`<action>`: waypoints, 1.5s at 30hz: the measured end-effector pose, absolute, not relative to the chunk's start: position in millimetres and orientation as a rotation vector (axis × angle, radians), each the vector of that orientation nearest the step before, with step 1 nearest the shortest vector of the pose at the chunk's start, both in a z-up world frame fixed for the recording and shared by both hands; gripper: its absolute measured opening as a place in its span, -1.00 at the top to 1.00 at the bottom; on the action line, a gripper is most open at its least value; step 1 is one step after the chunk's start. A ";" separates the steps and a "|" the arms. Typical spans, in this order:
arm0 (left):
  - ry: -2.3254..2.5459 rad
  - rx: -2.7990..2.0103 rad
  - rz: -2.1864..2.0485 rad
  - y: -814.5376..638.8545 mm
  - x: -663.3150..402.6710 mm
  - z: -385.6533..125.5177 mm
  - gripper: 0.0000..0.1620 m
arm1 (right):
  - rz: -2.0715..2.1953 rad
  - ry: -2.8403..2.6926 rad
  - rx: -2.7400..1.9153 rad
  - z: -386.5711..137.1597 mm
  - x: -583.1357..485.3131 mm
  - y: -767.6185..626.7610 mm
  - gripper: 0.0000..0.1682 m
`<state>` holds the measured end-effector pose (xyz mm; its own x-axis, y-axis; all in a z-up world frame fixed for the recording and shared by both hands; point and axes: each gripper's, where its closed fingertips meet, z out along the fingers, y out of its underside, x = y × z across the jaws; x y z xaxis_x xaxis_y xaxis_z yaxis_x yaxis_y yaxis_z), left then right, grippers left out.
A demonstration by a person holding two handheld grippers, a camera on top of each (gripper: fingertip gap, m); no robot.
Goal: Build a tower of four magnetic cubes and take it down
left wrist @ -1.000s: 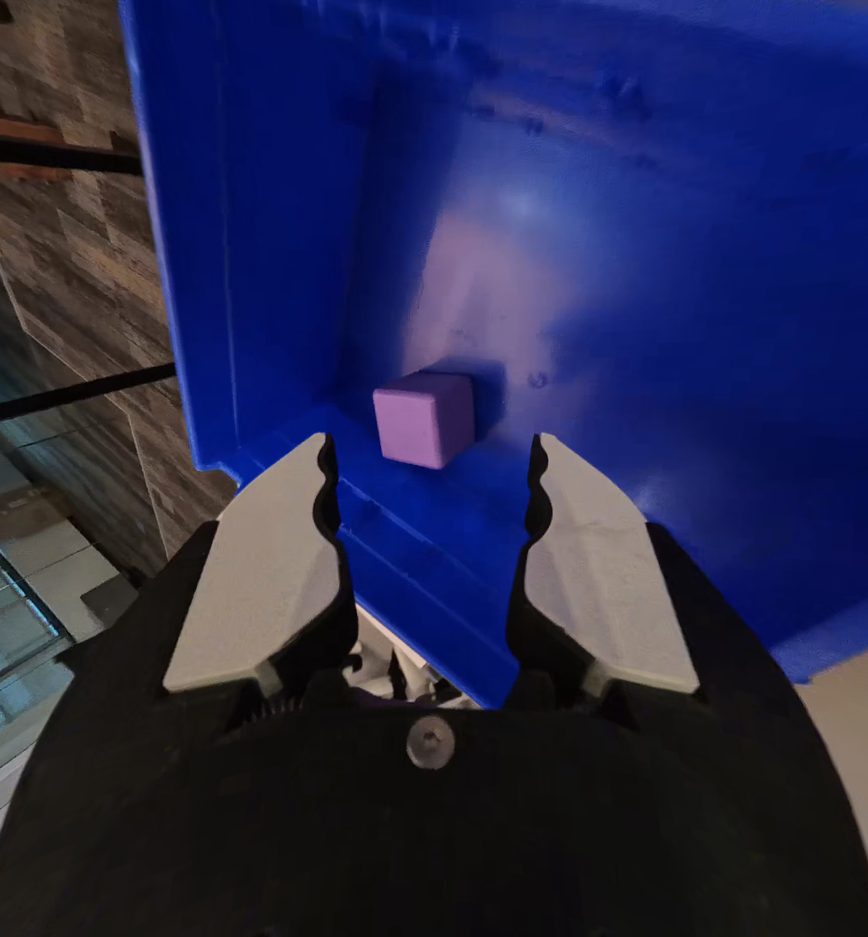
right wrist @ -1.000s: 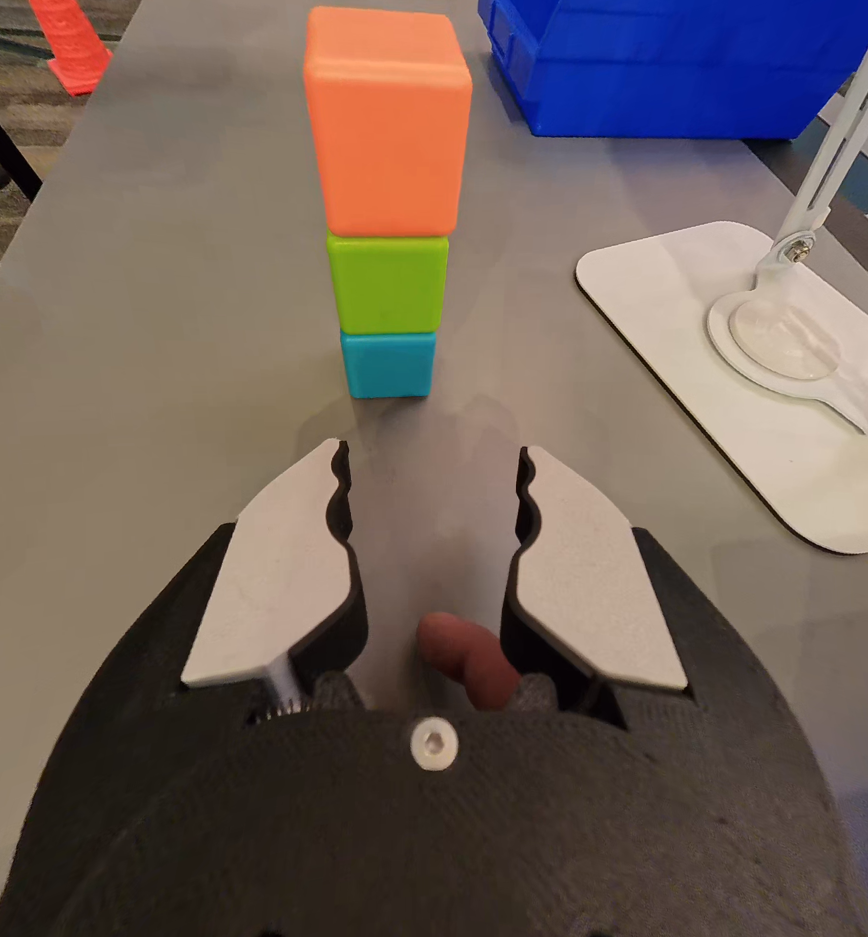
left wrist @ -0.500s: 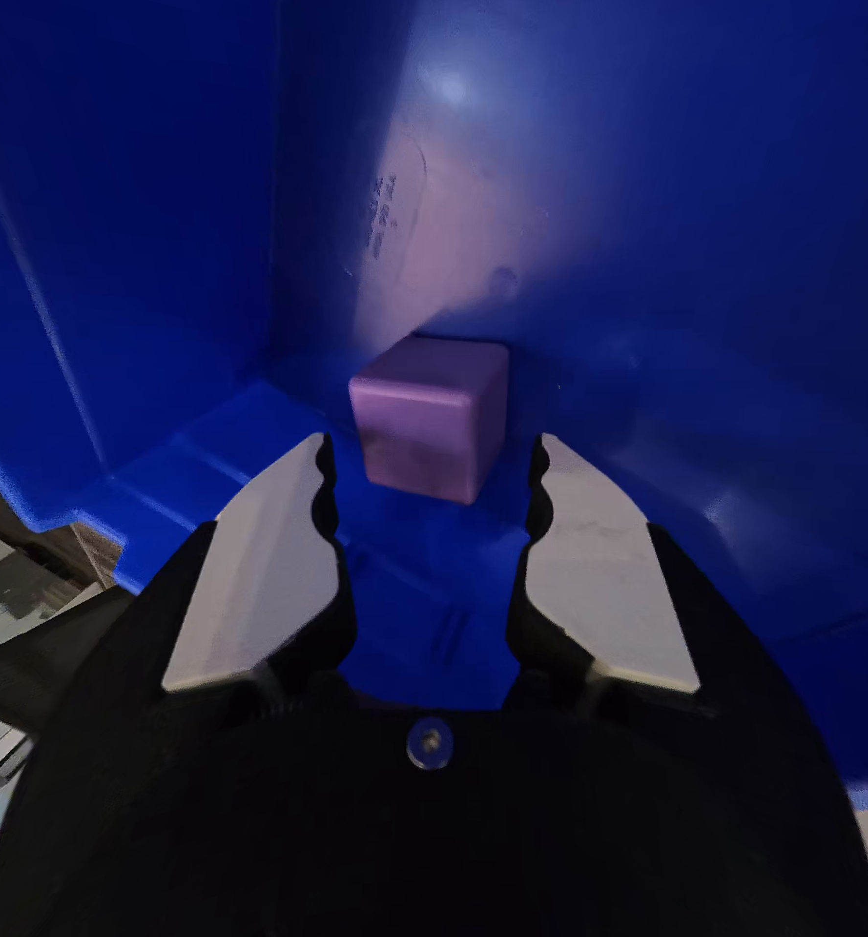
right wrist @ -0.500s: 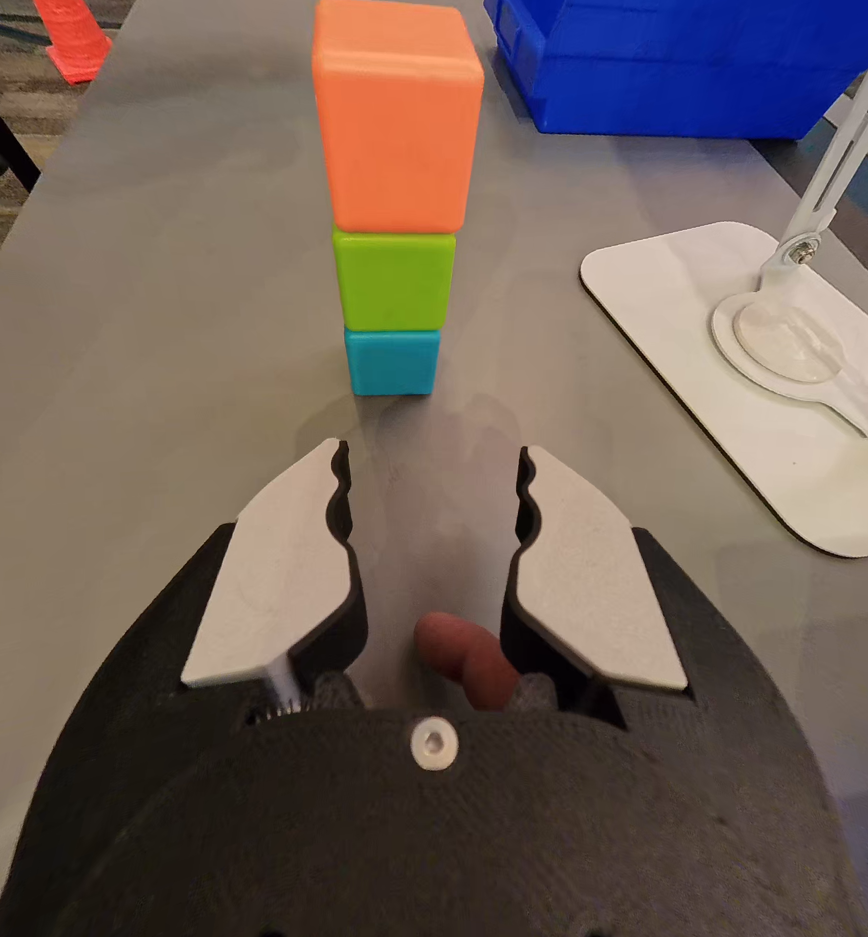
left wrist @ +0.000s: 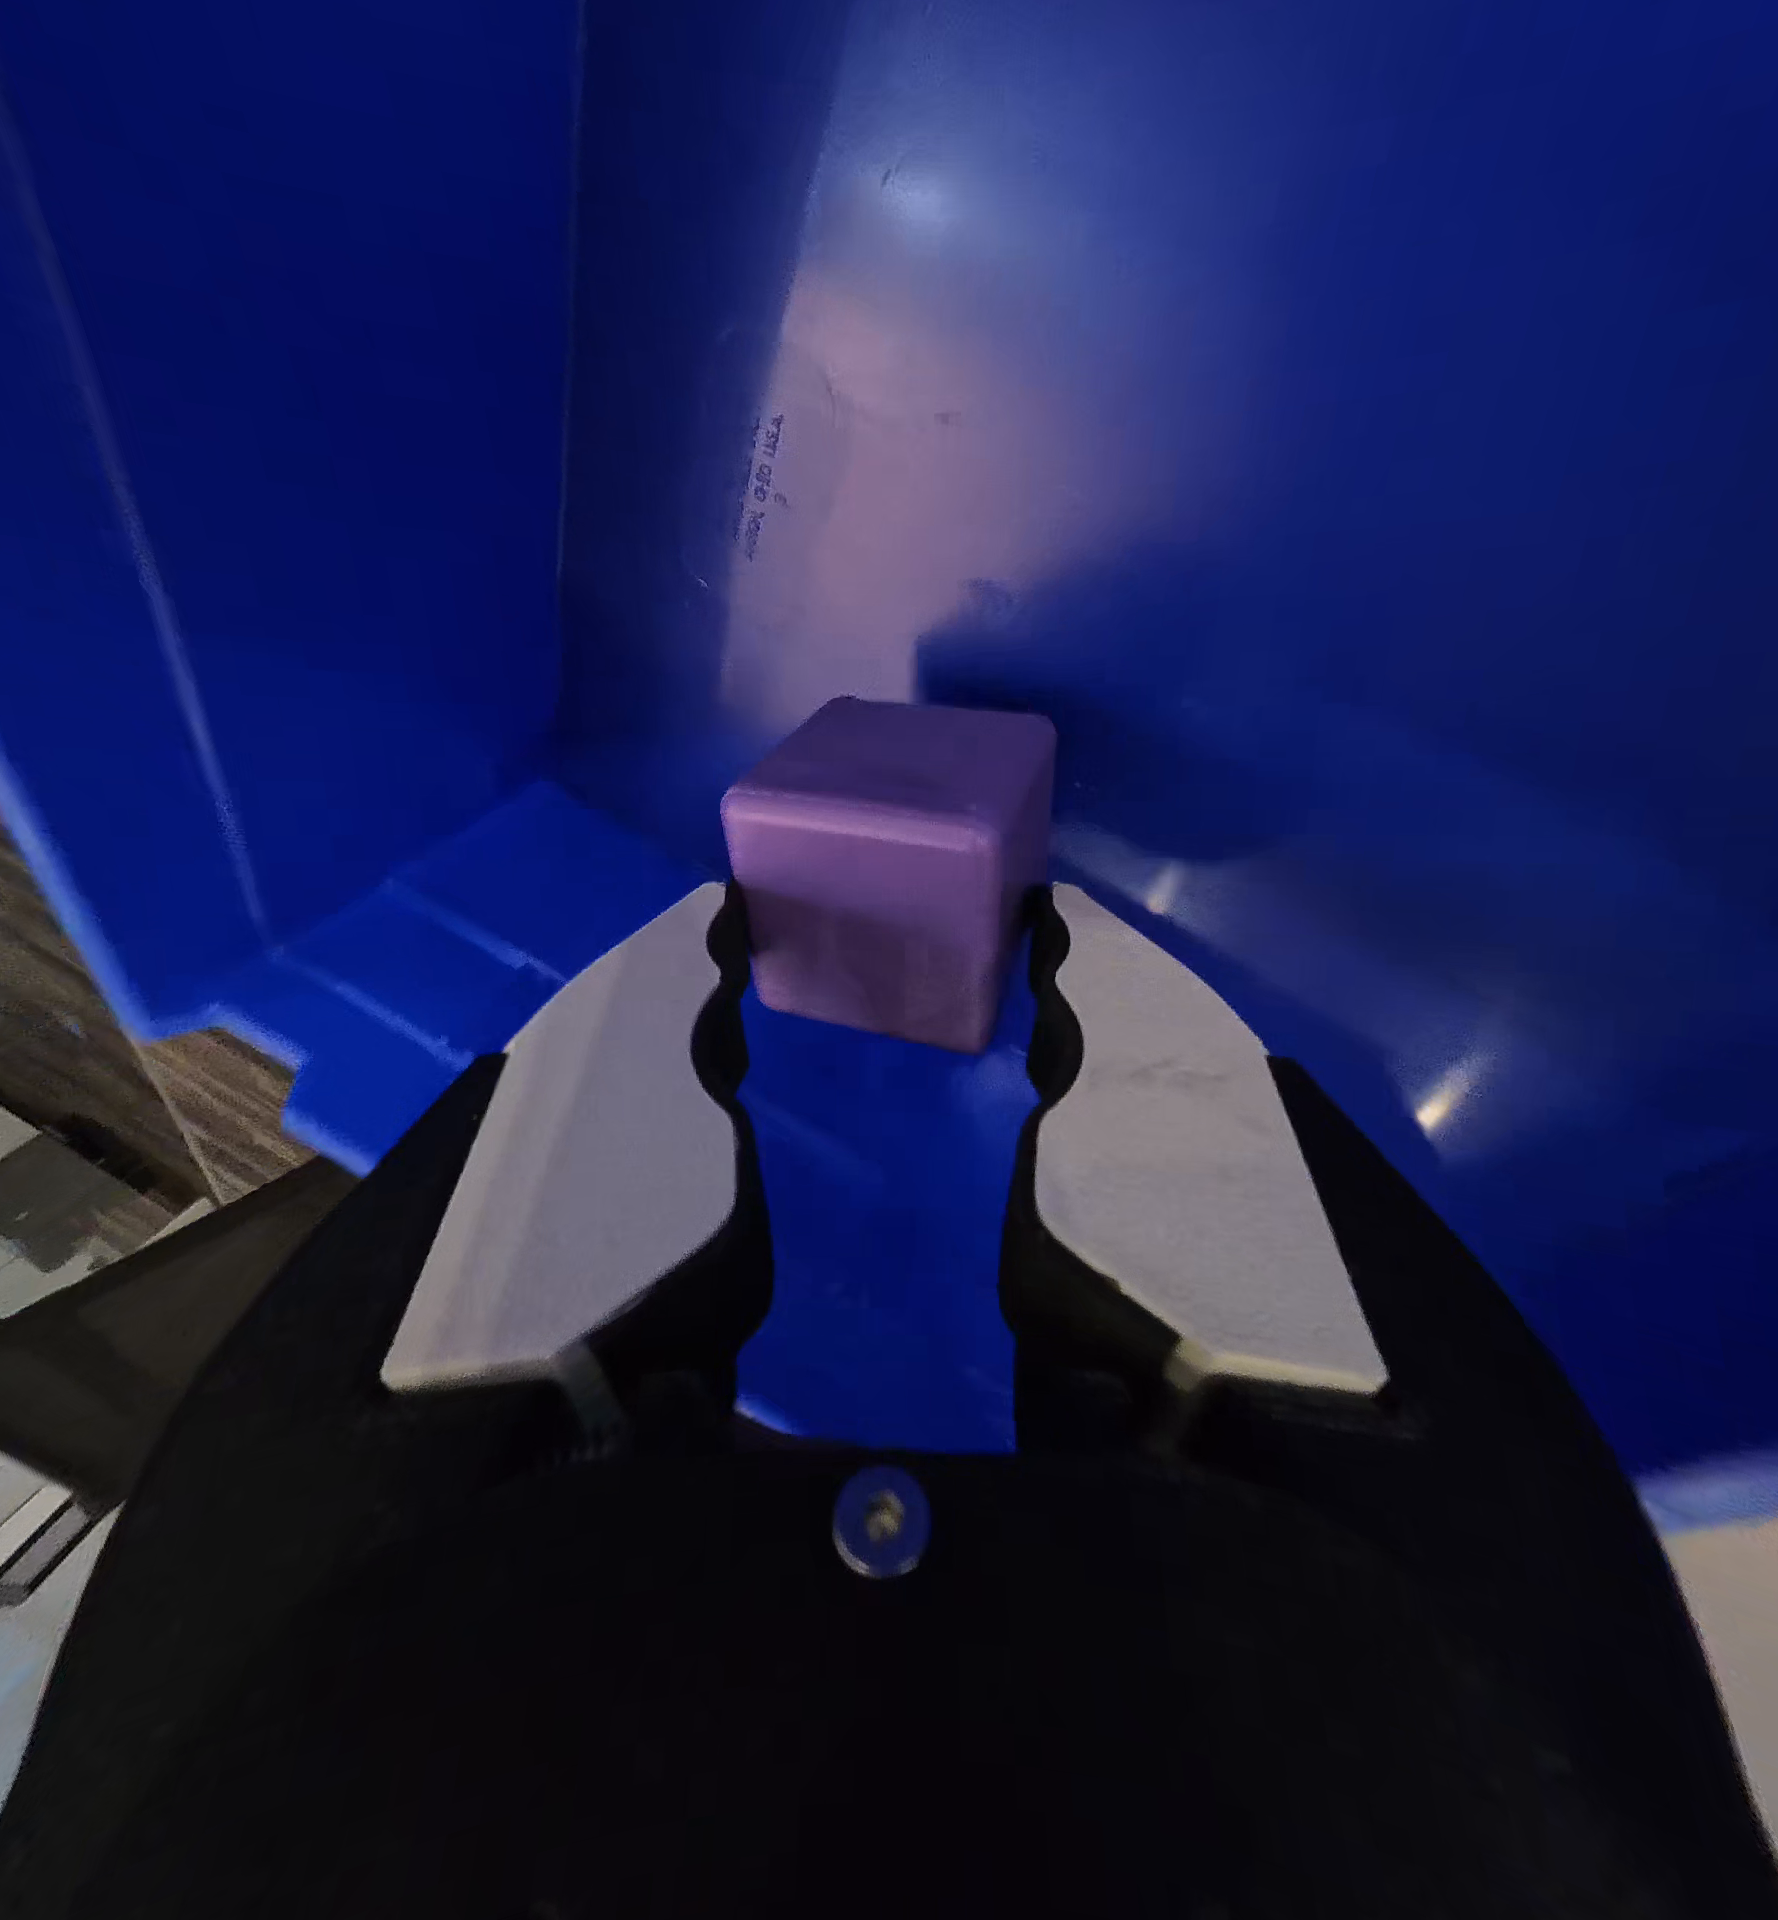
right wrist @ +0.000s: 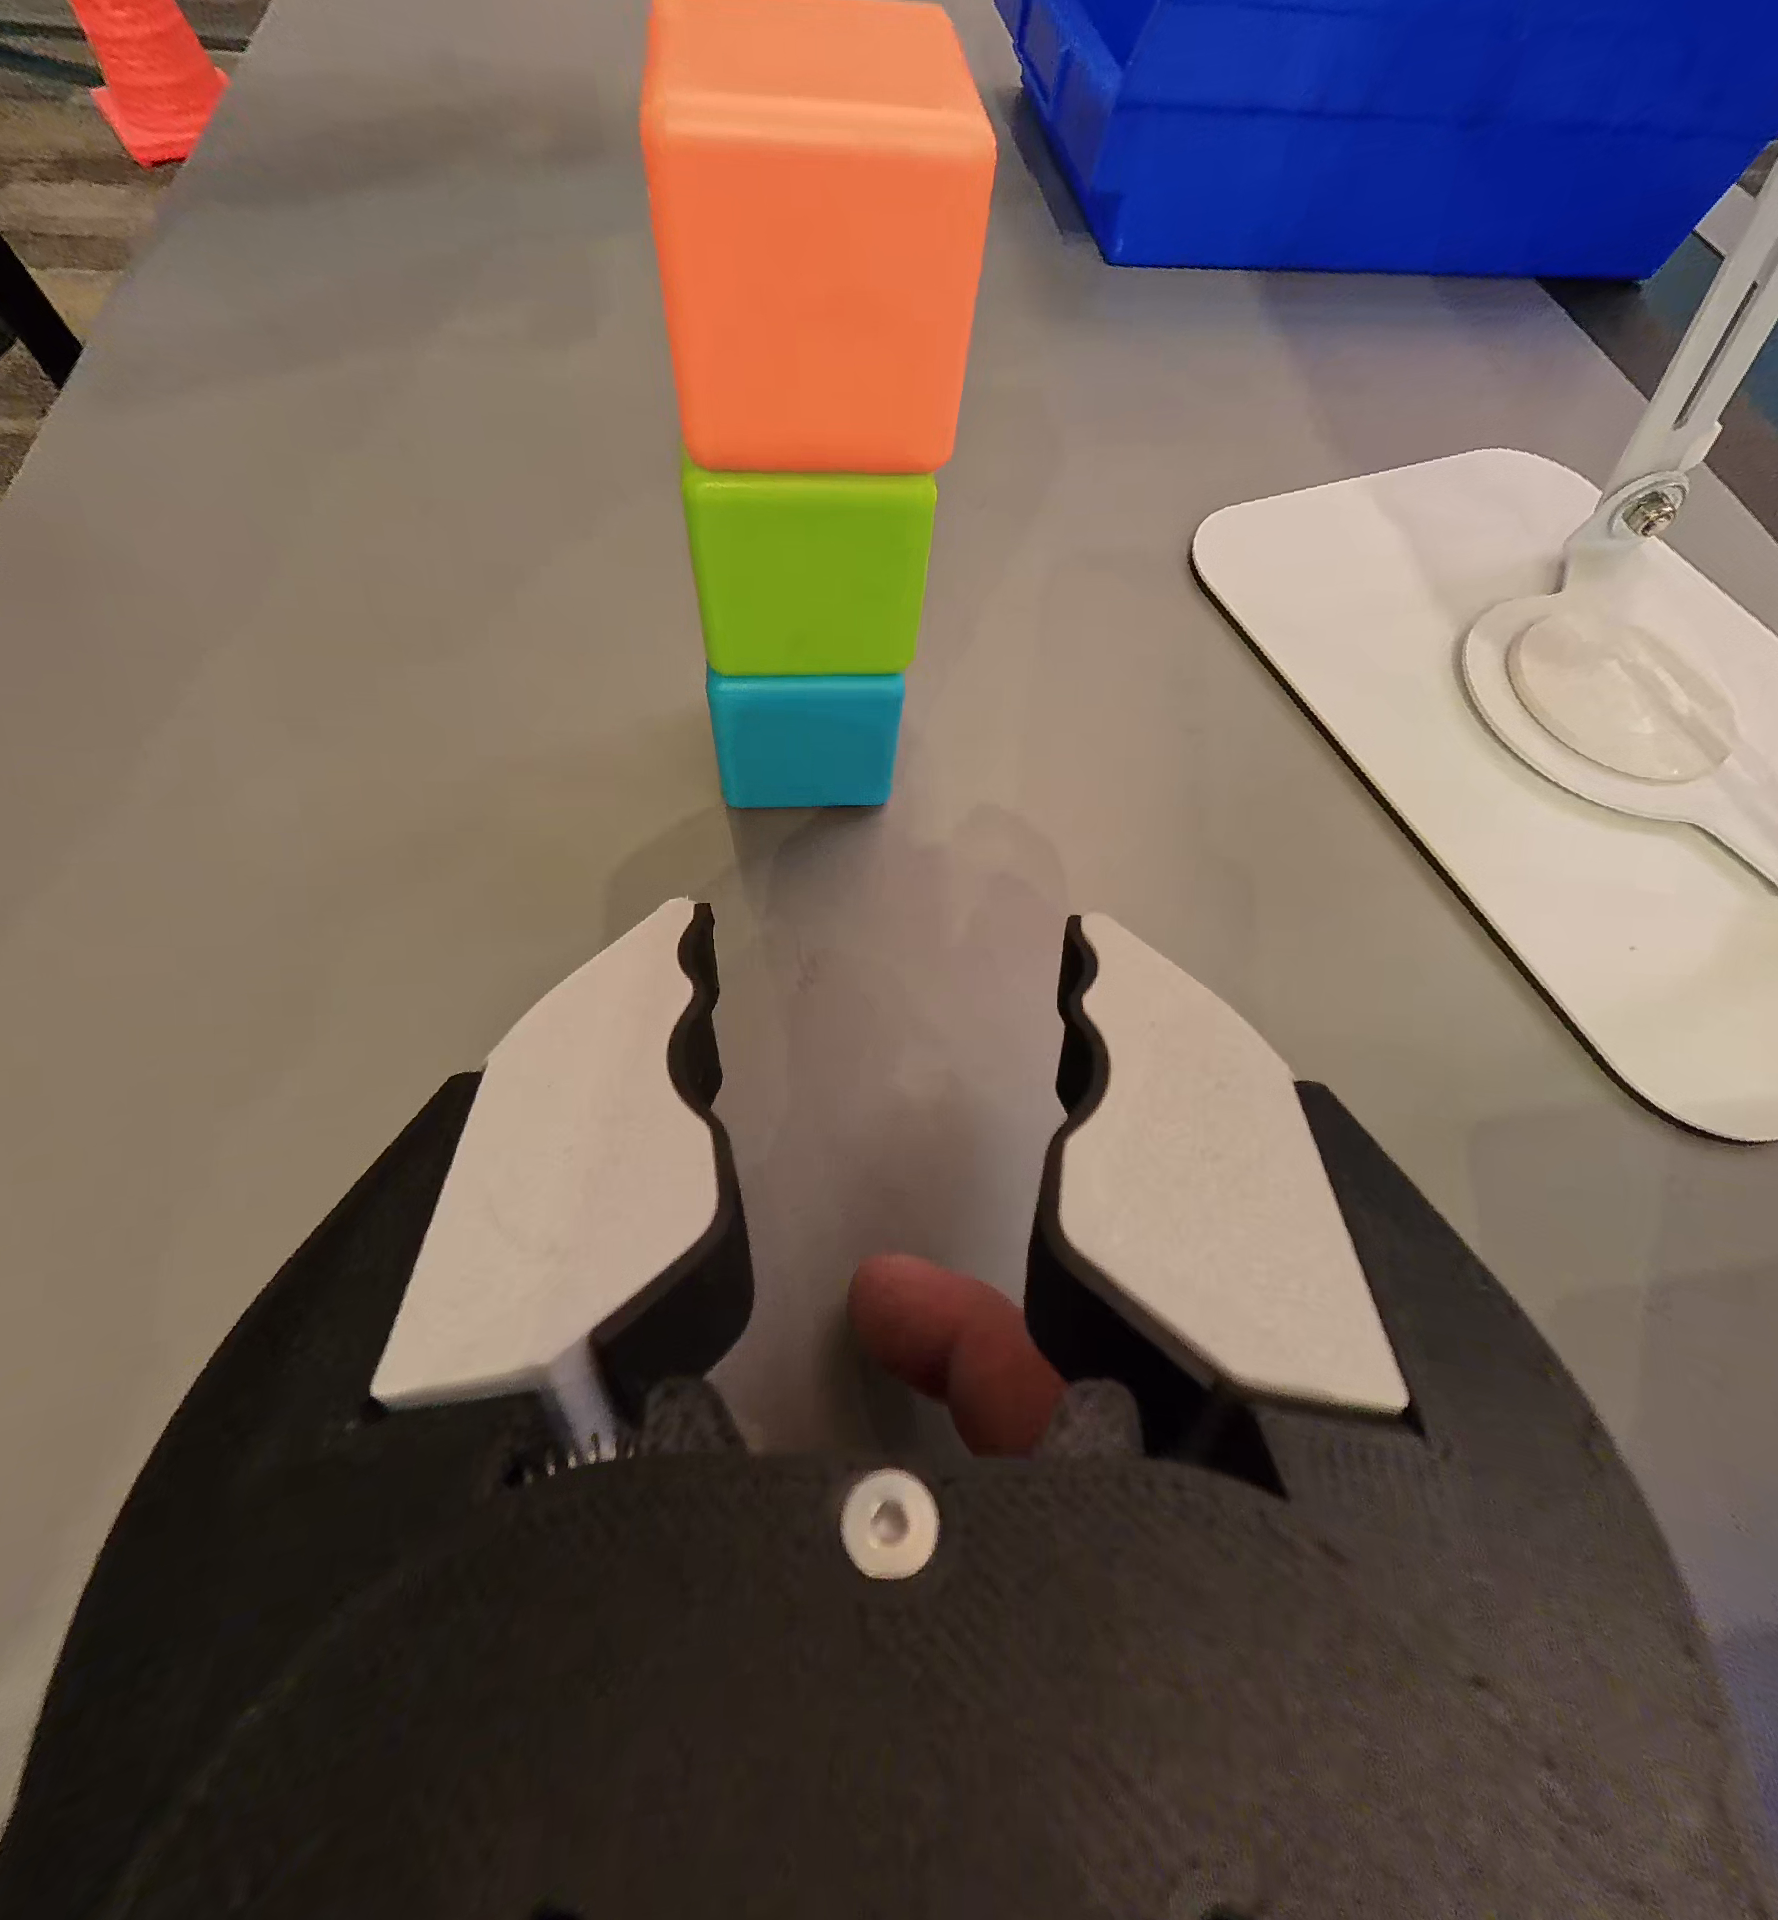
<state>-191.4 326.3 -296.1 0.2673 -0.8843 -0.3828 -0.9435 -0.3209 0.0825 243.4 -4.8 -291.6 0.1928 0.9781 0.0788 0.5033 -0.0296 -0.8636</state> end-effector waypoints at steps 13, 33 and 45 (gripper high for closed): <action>1.770 -2.202 0.515 202.4 -102.0 -185.5 0.36 | 0.715 -1.437 -1.654 -293.6 242.8 -5.3 0.25; 1.962 -1.957 0.155 45.1 103.2 -137.9 0.37 | 0.676 -1.465 -1.649 -297.1 241.8 -6.7 0.25; 2.059 -1.939 0.176 4.4 149.2 -165.7 0.37 | 0.676 -1.468 -1.650 -297.3 241.7 -6.7 0.25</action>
<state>149.2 4.4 -165.7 -0.0384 -0.9522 -0.3032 -0.9898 0.0779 -0.1193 241.7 -6.7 -297.3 0.1809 0.9761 0.1201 0.5432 0.0026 -0.8396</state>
